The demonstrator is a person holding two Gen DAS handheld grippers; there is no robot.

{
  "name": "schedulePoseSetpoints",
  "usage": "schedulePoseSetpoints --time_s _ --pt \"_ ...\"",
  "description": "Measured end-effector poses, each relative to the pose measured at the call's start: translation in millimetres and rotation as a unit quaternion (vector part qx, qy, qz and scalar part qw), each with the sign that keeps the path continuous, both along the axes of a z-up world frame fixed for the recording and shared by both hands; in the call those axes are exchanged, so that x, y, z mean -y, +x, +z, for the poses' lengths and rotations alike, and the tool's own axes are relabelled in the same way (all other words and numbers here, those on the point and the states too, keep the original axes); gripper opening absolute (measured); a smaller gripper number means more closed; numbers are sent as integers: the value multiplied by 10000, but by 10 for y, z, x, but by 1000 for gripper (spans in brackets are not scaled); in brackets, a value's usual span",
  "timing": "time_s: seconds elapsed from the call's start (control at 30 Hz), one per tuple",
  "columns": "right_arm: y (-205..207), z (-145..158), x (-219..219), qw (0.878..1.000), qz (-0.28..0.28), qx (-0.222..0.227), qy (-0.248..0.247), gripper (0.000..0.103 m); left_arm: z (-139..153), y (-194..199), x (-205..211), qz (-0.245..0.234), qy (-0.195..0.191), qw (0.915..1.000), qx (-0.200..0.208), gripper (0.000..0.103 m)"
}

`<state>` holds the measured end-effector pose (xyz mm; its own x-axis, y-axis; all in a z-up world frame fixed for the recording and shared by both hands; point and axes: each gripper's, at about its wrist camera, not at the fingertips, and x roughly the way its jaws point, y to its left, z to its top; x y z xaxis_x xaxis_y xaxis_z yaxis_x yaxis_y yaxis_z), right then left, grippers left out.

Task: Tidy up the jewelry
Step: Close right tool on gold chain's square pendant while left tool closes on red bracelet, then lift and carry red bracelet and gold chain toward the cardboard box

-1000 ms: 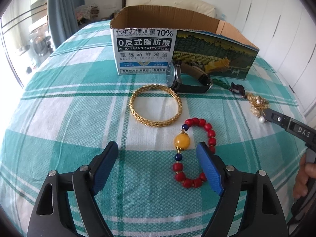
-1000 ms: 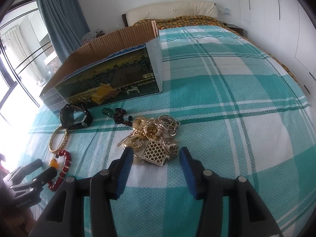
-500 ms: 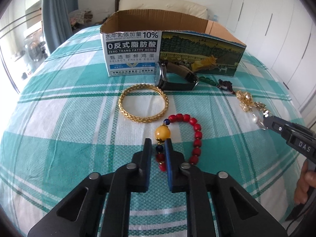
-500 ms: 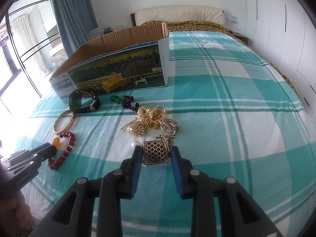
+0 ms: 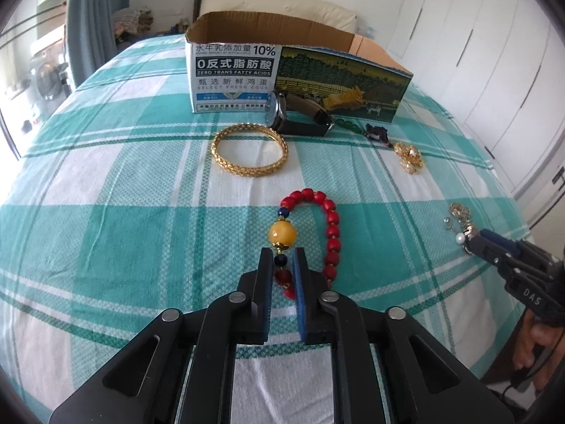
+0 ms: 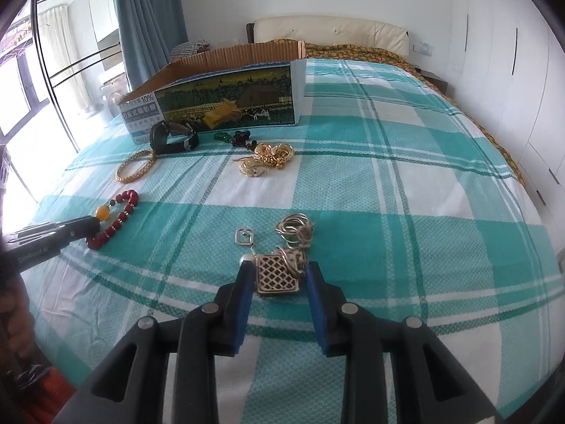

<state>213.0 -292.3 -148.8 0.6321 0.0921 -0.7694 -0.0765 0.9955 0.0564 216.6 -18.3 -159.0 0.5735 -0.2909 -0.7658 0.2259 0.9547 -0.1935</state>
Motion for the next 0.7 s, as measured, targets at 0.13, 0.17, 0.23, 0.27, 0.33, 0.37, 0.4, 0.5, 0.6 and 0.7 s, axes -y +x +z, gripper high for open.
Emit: schedulePoseSetpoints --time_s 0.13,0.17,0.23,0.27,0.33,0.37,0.4,0.5,0.6,0.7 --pt "-17 11 36 9998 -137 76 95 48 40 -54 -100 130 -98 9998 102 53" --pt "-16 14 41 9998 -149 87 87 48 46 -43 -100 136 -59 9998 115 53" --pt "-1 8 44 9998 -168 70 79 48 38 9 -59 106 13 9999 99 53" --pt "12 0 47 9998 -163 47 100 48 23 47 -27 84 68 9999 85 53" --pt "37 -9 50 9998 -168 19 132 48 -19 108 49 31 234 9997 46 53" --pt "50 -7 45 9998 -166 24 139 48 -17 117 88 20 345 9993 118 53" --pt "64 -5 32 9998 -158 36 125 48 -19 127 116 -10 419 9990 126 53" --pt "132 -43 -16 9999 -102 -17 37 48 -31 145 179 -8 593 9981 193 49" --pt "147 -60 -66 9999 -101 -14 -120 35 -37 123 196 -14 755 9967 288 16" --pt "124 -47 -90 9999 -47 -34 -119 32 -22 134 123 12 502 9986 170 16"
